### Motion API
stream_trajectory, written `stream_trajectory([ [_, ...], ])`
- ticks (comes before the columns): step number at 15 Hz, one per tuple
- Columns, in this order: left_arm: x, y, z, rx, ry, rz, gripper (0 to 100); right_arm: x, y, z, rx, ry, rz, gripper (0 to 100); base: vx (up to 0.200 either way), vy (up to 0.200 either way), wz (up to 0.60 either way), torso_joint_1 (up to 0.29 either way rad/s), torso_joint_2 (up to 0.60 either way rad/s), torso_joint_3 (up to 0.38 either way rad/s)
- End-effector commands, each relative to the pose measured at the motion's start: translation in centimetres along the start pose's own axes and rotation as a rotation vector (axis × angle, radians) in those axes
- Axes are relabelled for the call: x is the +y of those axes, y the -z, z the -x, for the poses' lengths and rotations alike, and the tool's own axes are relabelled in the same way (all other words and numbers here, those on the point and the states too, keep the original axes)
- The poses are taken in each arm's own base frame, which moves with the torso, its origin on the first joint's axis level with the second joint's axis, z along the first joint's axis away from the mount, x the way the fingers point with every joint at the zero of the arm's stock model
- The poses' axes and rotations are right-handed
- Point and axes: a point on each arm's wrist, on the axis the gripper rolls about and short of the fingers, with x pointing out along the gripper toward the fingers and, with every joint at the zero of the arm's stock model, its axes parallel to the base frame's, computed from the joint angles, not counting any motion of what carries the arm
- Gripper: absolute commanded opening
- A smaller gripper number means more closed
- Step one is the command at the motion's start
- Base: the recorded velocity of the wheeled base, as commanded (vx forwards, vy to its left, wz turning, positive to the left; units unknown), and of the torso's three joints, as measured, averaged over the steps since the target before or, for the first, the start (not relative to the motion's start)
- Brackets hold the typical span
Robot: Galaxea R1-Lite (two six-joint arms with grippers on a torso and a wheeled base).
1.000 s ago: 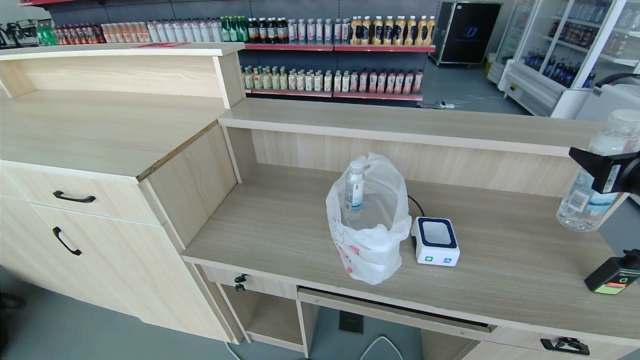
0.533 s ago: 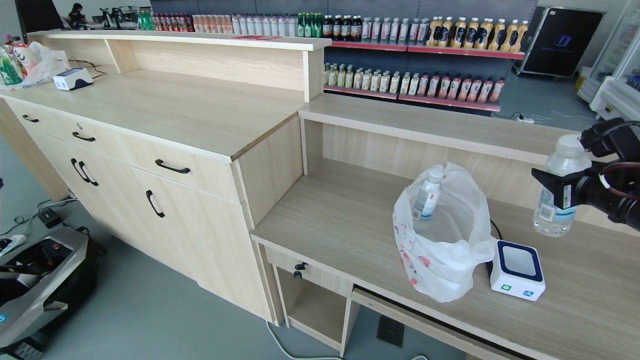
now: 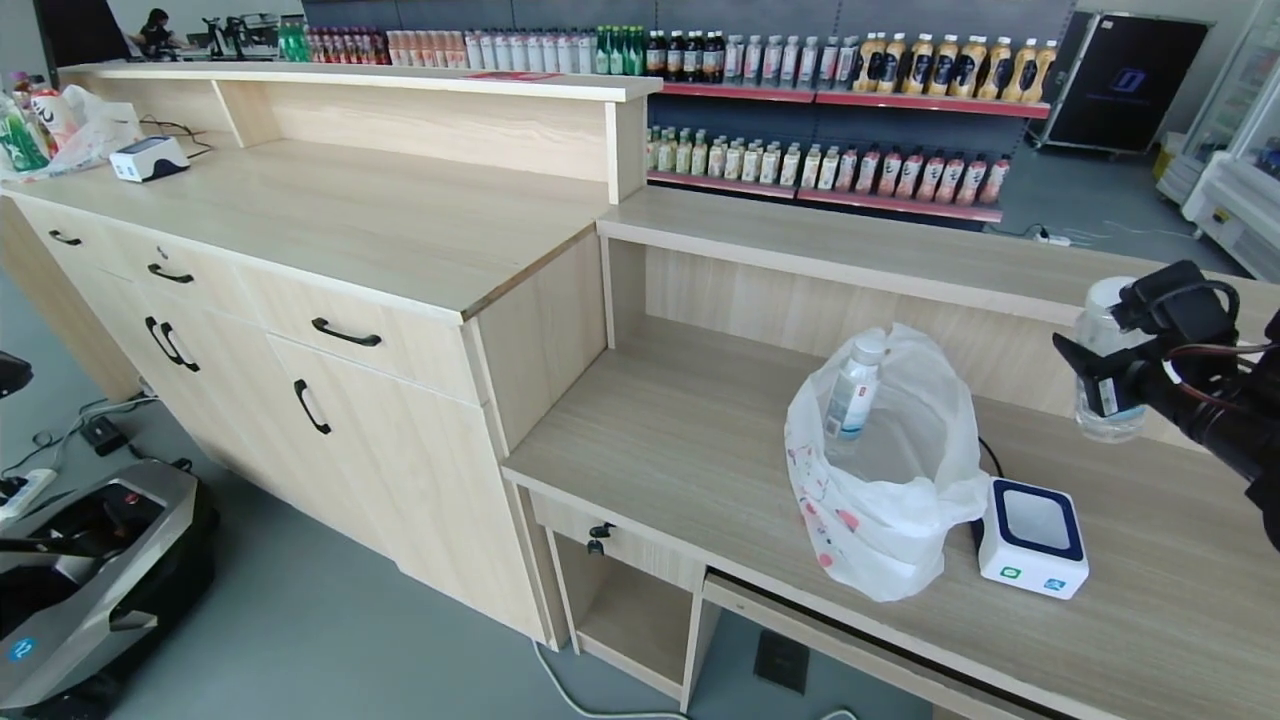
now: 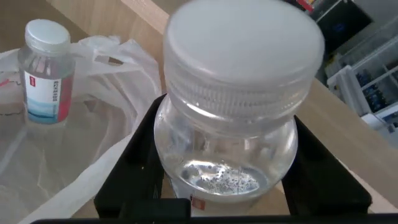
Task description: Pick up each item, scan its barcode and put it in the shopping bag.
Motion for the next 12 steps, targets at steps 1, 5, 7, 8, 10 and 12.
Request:
stream_trajectory([
  [1, 0.0, 0.0, 0.0, 0.002, 0.0, 0.0, 100, 1.2, 1.7, -0.9, -0.001, -0.051, 0.028, 0, 0.0, 0.0, 0.0, 0.0, 0.0, 0.0],
  [5, 0.0, 0.0, 0.0, 0.002, 0.0, 0.0, 100, 2.5, 3.5, -2.1, -0.095, -0.107, 0.113, 0, 0.0, 0.0, 0.0, 0.0, 0.0, 0.0],
  [7, 0.0, 0.0, 0.0, 0.002, 0.0, 0.0, 100, 3.6, 5.0, -2.7, -0.14, -0.12, 0.126, 0, 0.0, 0.0, 0.0, 0.0, 0.0, 0.0],
  [8, 0.0, 0.0, 0.0, 0.002, 0.0, 0.0, 100, 4.0, 5.6, -3.0, -0.159, -0.124, 0.131, 0, 0.0, 0.0, 0.0, 0.0, 0.0, 0.0],
  [10, 0.0, 0.0, 0.0, 0.002, -0.002, 0.0, 100, 4.9, 6.8, -3.5, -0.156, -0.158, 0.126, 0, 0.0, 0.0, 0.0, 0.0, 0.0, 0.0],
  [12, 0.0, 0.0, 0.0, 0.002, 0.0, 0.0, 100, 5.3, 7.5, -3.9, -0.15, -0.171, 0.129, 0, 0.0, 0.0, 0.0, 0.0, 0.0, 0.0],
])
